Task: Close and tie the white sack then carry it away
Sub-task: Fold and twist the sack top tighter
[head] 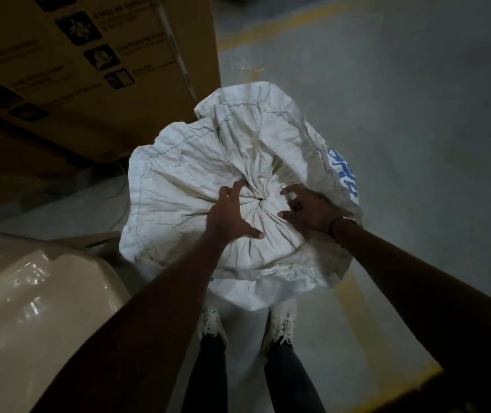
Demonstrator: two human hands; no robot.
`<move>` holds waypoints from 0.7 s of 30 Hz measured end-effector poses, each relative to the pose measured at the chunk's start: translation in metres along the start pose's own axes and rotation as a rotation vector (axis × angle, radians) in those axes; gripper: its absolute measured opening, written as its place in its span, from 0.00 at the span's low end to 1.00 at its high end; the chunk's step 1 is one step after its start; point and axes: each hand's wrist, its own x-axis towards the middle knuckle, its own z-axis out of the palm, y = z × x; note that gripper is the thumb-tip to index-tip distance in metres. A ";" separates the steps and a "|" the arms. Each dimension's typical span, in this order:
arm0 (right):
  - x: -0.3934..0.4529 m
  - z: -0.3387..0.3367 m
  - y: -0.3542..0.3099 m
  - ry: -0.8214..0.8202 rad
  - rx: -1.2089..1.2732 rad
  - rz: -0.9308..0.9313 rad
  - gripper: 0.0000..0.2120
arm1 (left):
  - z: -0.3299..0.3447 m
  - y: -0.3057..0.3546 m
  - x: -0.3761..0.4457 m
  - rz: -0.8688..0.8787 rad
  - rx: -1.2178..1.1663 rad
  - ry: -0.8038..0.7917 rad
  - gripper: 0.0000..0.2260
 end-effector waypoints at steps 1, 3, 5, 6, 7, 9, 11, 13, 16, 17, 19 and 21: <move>-0.008 -0.002 -0.003 0.000 0.018 0.006 0.26 | 0.000 -0.002 -0.006 0.006 -0.038 -0.014 0.62; -0.024 -0.006 -0.009 0.007 0.033 -0.001 0.25 | -0.002 -0.007 -0.022 0.030 -0.125 -0.032 0.62; -0.040 -0.014 -0.018 -0.023 -0.021 -0.012 0.26 | -0.007 -0.006 -0.044 0.029 -0.160 -0.042 0.57; -0.048 -0.019 -0.024 -0.058 -0.057 -0.012 0.27 | -0.012 -0.002 -0.057 0.015 -0.171 -0.043 0.52; -0.058 -0.026 -0.030 -0.095 -0.065 -0.006 0.28 | -0.018 0.003 -0.071 -0.005 -0.208 -0.030 0.48; -0.076 -0.036 -0.042 -0.147 -0.036 0.003 0.28 | -0.033 0.018 -0.102 -0.056 -0.353 -0.003 0.45; -0.092 -0.044 -0.051 -0.164 -0.020 -0.009 0.27 | -0.050 0.032 -0.133 -0.064 -0.420 -0.052 0.46; -0.108 -0.053 -0.061 -0.136 0.021 -0.037 0.27 | -0.060 0.040 -0.162 0.051 -0.315 -0.116 0.49; -0.123 -0.070 -0.075 -0.048 0.162 -0.112 0.21 | -0.052 0.043 -0.190 0.259 -0.068 -0.024 0.55; -0.126 -0.075 -0.079 0.012 0.209 -0.151 0.19 | -0.046 0.045 -0.191 0.286 -0.024 -0.002 0.56; -0.130 -0.086 -0.086 0.259 0.196 -0.256 0.18 | -0.037 0.047 -0.186 0.301 0.016 0.037 0.50; -0.130 -0.094 -0.091 0.537 0.069 -0.336 0.20 | -0.034 0.049 -0.176 0.341 -0.030 0.118 0.37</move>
